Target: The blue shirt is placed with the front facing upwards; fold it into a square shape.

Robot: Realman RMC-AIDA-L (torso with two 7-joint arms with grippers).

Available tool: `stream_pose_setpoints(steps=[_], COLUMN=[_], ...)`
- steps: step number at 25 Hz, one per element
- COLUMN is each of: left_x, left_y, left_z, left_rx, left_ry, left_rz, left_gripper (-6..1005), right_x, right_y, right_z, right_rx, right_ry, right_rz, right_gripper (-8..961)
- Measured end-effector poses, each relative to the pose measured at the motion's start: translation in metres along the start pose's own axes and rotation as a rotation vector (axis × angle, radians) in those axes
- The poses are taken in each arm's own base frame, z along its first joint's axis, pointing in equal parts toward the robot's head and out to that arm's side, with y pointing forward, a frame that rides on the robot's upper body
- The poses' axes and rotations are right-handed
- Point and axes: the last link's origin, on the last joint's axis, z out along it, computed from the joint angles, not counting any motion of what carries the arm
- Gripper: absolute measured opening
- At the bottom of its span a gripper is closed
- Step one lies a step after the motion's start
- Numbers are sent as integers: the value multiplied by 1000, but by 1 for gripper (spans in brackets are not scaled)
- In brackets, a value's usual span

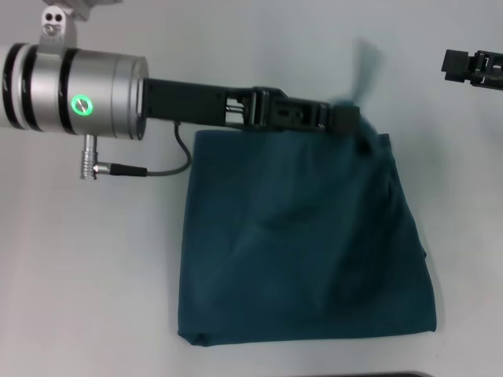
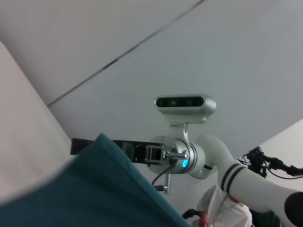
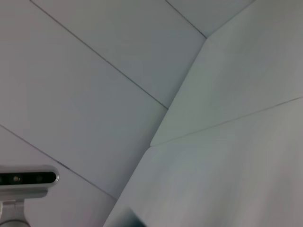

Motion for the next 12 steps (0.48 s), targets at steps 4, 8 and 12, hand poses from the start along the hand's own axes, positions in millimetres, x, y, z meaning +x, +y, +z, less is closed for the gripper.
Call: stream_pose_setpoints(steps=[4,8,12], left_x=[-2,0,2], left_y=[2,3,3], left_z=[4,1,-9], left_rx=[-34,-32,-10], left_ry=[-14,-3,32], left_rz=[23,41,67], left_gripper=[199,336,512], right_x=[-1,-1,0], right_y=[1,1,1], right_z=[0,0,0], right_rx=[-2,-2,-5], right_ry=[0,-1,10], right_rz=[1,3,12], right_gripper=[745,745,745])
